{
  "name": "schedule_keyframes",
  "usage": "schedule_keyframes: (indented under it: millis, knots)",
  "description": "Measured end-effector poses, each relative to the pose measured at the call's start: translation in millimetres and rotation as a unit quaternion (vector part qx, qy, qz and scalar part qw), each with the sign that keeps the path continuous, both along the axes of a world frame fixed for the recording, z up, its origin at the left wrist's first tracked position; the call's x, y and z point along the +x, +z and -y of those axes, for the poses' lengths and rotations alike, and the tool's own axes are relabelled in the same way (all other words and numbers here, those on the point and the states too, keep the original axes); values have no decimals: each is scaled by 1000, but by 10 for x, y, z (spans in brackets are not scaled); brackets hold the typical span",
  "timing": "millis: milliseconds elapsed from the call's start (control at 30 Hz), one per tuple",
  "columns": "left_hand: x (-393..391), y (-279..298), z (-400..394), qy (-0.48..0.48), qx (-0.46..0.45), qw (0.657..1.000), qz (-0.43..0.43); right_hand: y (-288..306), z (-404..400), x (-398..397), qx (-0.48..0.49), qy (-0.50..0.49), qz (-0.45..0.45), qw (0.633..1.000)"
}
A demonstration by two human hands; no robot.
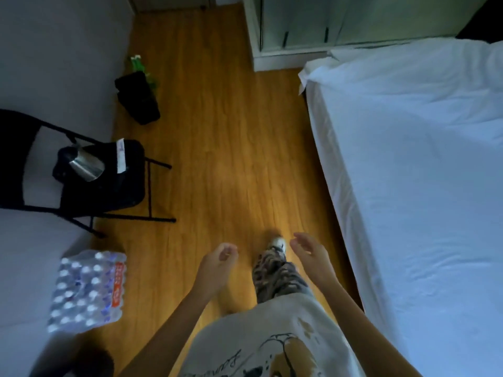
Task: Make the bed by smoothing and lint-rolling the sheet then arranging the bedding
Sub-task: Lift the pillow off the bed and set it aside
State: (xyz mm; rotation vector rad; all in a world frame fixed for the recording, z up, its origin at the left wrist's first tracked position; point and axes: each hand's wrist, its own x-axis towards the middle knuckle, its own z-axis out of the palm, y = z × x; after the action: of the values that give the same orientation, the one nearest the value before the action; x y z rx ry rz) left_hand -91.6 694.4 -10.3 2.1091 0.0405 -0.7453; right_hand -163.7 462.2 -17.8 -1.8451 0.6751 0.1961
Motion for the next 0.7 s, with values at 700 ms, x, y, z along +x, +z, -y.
schedule_keyframes:
  millis: [700]
  knots:
    - [5590,65,2342,14,-48,999,20,38,2408,5486,-11,-28,15,999]
